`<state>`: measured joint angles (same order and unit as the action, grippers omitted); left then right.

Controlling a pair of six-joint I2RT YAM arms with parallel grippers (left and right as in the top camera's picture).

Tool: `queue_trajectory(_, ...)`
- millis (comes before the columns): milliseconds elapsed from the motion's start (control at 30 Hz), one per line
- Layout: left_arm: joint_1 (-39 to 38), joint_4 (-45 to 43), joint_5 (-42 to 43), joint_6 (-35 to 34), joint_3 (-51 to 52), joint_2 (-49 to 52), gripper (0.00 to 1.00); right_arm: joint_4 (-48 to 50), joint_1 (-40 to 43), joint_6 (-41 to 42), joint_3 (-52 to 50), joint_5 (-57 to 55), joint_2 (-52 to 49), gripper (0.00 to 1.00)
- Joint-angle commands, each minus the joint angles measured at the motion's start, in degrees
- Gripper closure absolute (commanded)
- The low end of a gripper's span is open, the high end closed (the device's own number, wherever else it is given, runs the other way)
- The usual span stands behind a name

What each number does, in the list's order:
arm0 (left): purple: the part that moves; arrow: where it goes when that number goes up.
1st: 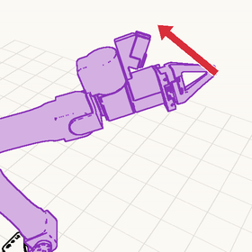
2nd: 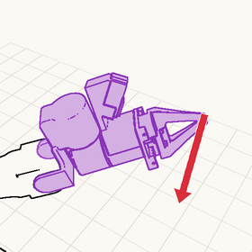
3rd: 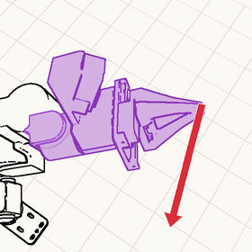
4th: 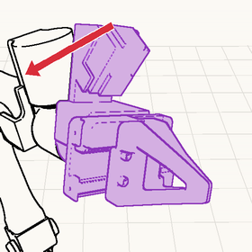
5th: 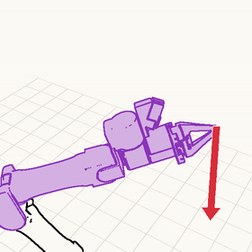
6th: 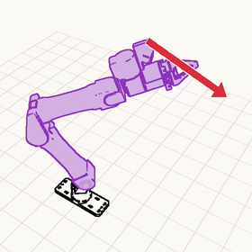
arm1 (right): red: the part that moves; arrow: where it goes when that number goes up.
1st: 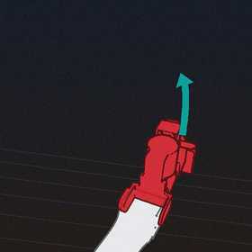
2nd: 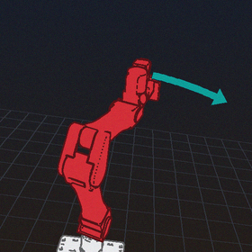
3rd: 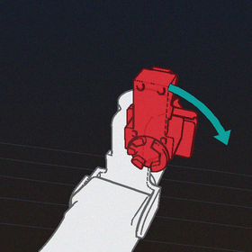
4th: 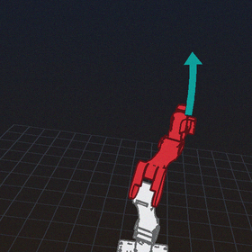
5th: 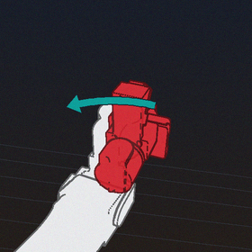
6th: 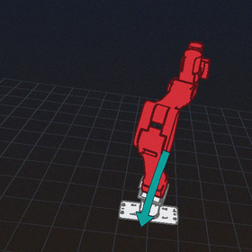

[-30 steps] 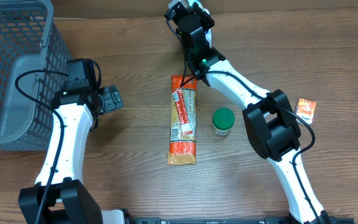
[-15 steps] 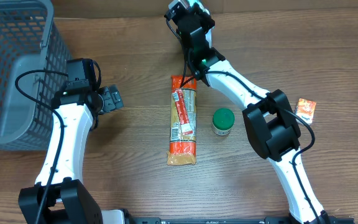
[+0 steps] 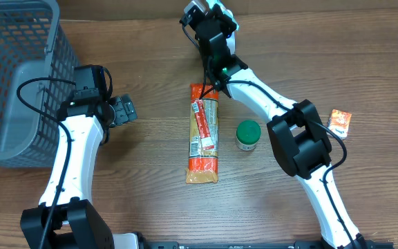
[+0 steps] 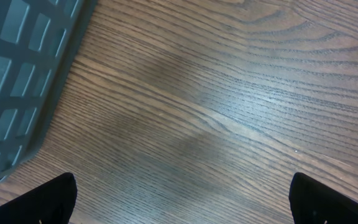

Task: Scan the item barcode
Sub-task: 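Hold the teal pack in front of the white scanner, then carry the teal pack right and release it beside the orange packet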

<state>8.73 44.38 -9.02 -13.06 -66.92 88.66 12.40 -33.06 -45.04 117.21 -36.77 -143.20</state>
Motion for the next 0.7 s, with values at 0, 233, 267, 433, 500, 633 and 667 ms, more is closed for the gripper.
queue_trajectory(0,-0.1,0.0,0.1,1.3,-0.9,-1.0,0.0,1.8,-0.7,0.0,1.2,-1.1,-1.5,0.96)
queue_trajectory(233,-0.1,0.0,0.1,1.3,-0.9,-1.0,0.0,10.9,-1.5,0.7,1.3,-10.8,0.8,0.97)
queue_trajectory(267,-0.1,0.0,0.1,1.3,-0.9,-1.0,0.0,10.1,-1.6,1.3,1.3,-10.8,1.7,0.97)
queue_trajectory(433,-0.1,0.0,0.1,1.3,-0.9,-1.0,0.0,1.1,-2.0,7.8,1.3,-10.2,8.6,0.97)
queue_trajectory(500,-0.1,0.0,0.1,1.3,-0.9,-1.0,0.0,-4.3,-2.0,11.7,1.3,-10.1,12.1,0.97)
queue_trajectory(633,-0.1,0.0,0.1,1.3,-0.9,-1.0,0.0,-18.5,-1.7,21.6,1.3,-10.1,19.8,0.97)
queue_trajectory(667,-0.1,0.0,0.1,1.3,-0.9,-1.0,0.0,-22.0,-1.4,24.0,1.3,-10.1,21.4,0.97)
